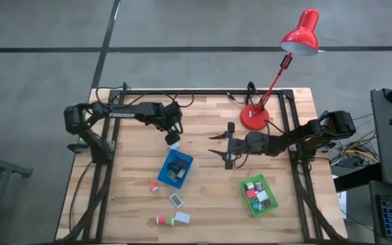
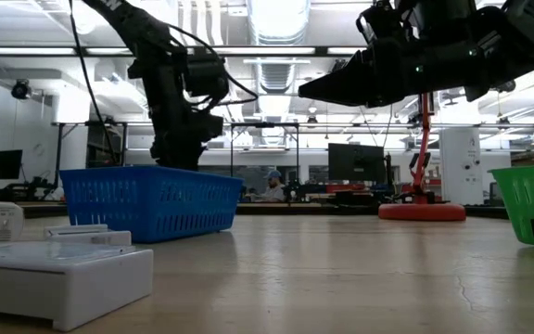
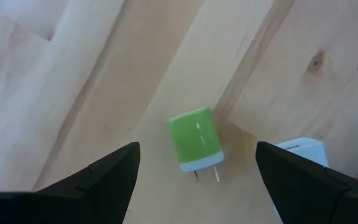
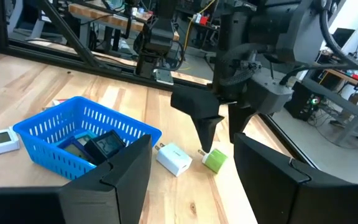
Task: Pick & Place Office items
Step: Put the top green charger adapter into the green bin
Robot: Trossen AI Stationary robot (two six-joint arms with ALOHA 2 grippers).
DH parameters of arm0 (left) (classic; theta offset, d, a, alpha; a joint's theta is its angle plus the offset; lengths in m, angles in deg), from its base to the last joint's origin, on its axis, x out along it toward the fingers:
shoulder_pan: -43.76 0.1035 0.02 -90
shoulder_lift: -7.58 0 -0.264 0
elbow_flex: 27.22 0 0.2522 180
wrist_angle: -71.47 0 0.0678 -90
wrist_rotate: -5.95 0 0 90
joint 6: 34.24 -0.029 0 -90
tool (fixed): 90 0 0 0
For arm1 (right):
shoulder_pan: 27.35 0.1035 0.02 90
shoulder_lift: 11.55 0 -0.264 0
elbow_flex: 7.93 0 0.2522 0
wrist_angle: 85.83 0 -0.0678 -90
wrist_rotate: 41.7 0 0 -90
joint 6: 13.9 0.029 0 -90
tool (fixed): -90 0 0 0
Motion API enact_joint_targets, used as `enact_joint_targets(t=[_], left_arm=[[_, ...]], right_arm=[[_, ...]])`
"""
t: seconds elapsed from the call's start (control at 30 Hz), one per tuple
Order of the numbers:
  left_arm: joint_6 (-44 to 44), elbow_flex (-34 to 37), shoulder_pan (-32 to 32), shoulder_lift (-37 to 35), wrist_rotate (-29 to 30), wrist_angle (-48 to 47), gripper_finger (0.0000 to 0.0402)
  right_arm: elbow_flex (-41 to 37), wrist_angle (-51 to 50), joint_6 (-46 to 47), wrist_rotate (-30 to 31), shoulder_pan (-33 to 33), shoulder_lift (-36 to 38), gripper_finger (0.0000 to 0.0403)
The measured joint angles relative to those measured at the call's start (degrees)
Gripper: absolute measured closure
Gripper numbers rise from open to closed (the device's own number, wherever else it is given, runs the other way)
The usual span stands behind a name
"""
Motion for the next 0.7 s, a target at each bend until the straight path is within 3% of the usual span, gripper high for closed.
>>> enact_joint_targets(t=[0.7], left_arm=[[0.37, 0.04, 0.00, 4.72, 0.02, 1.38, 0.0076]], right_arm=[[0.00, 0.04, 0.00, 0.02, 0.00, 0.00, 0.0181]])
